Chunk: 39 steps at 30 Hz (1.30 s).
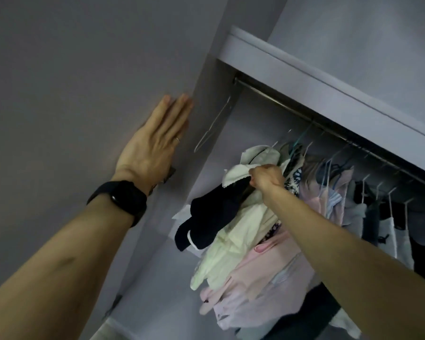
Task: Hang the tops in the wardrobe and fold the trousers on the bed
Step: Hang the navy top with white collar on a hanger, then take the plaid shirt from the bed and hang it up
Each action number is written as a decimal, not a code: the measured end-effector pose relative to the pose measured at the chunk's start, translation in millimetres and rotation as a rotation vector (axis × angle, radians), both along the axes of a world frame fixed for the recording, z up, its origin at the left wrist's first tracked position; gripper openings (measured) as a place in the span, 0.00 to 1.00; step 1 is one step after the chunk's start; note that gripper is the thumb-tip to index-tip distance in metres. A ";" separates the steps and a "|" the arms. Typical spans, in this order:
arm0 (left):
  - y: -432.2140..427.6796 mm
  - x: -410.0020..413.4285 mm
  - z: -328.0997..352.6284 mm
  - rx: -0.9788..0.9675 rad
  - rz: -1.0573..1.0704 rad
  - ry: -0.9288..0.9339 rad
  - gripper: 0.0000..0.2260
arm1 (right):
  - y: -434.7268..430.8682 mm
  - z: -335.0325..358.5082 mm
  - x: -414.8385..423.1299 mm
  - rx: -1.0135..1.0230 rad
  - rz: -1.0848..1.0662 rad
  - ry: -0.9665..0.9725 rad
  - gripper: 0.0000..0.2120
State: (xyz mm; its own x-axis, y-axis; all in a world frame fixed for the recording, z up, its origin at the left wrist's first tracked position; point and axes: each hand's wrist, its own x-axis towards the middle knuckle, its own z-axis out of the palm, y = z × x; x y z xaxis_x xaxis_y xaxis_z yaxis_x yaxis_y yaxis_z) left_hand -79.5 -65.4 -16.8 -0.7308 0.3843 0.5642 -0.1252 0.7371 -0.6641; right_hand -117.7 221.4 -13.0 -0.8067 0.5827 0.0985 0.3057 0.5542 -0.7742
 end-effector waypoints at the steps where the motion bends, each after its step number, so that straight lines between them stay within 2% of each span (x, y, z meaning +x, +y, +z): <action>1: 1.1 -0.1 -1.4 0.008 -0.010 0.013 0.35 | 5.7 3.2 -4.9 0.012 -0.007 0.025 0.05; 5: 3.1 1.7 -4.9 -0.051 -0.006 0.046 0.32 | 24.8 20.4 -28.0 0.015 0.000 0.107 0.04; 9: 3.6 5.9 -2.0 -0.085 -0.012 0.059 0.31 | 39.6 43.5 -51.7 0.076 0.041 0.074 0.06; 13: 4.5 5.9 -3.2 -0.103 -0.019 0.077 0.31 | 44.4 31.6 -64.8 0.021 0.090 -0.076 0.14; 18: 3.2 3.0 -4.6 -0.091 -0.038 0.080 0.30 | 45.4 4.2 -63.5 0.098 0.004 -0.094 0.27; 20: 2.6 2.7 -8.9 -0.094 -0.022 0.075 0.30 | 38.9 -2.7 -52.7 0.099 0.019 -0.081 0.29; 23: 1.4 3.9 -5.6 -0.065 0.014 0.037 0.31 | 24.5 -5.5 -16.9 0.115 0.090 -0.055 0.26; 26: 7.3 15.2 3.3 -0.024 0.049 -0.053 0.33 | 17.7 -1.2 38.0 0.082 0.164 -0.019 0.21; 29: 11.0 23.5 9.3 0.023 0.101 -0.169 0.33 | 8.6 -2.7 104.2 0.141 0.280 0.010 0.19; 32: 14.9 31.1 19.0 0.197 0.099 -0.295 0.33 | 0.2 -9.5 169.1 0.167 0.389 0.085 0.16; 36: 26.4 57.6 17.3 0.701 -0.134 -0.444 0.25 | 0.8 -13.5 240.6 0.132 0.384 0.151 0.13; 39: 50.3 109.7 4.0 1.043 -0.214 -0.602 0.29 | 15.9 -22.1 285.3 0.135 0.355 0.116 0.12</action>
